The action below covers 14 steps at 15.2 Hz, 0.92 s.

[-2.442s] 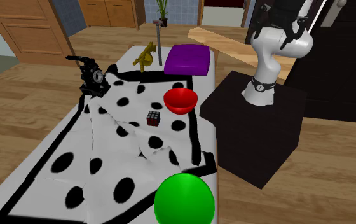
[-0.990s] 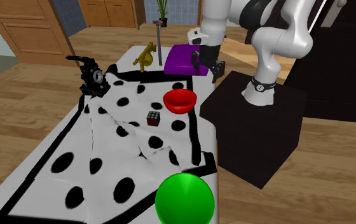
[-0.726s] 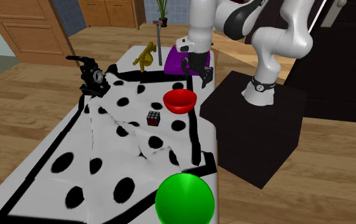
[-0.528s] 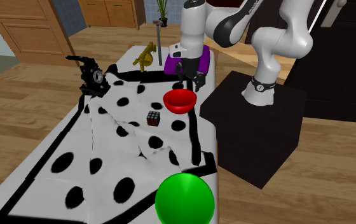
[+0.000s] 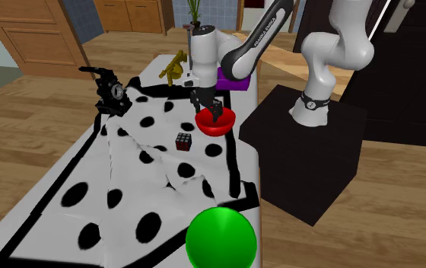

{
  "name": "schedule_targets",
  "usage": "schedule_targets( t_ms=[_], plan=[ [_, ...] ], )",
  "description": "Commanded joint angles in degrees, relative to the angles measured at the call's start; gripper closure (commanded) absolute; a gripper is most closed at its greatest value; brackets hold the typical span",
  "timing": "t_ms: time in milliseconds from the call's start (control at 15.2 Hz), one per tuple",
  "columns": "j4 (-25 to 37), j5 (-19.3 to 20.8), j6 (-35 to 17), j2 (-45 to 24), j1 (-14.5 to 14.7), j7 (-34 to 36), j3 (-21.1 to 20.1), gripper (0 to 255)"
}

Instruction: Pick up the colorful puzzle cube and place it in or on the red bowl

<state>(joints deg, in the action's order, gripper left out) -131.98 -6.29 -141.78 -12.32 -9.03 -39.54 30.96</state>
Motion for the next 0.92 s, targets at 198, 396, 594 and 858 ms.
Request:
schedule_targets(
  t_ms=[198,396,594,858],
  plan=[
    [9.4,-9.8,-1.3,-12.1,-6.6,-9.5,-4.2,0],
    [15.9,-13.4,-1.2,-18.9,-10.8,-13.1,-6.9,0],
    [21.6,-15.4,-0.7,-24.3,-13.9,-15.1,-8.9,0],
    [22.3,-16.5,-2.5,-26.8,-14.7,-15.9,-10.0,0]
  ],
)
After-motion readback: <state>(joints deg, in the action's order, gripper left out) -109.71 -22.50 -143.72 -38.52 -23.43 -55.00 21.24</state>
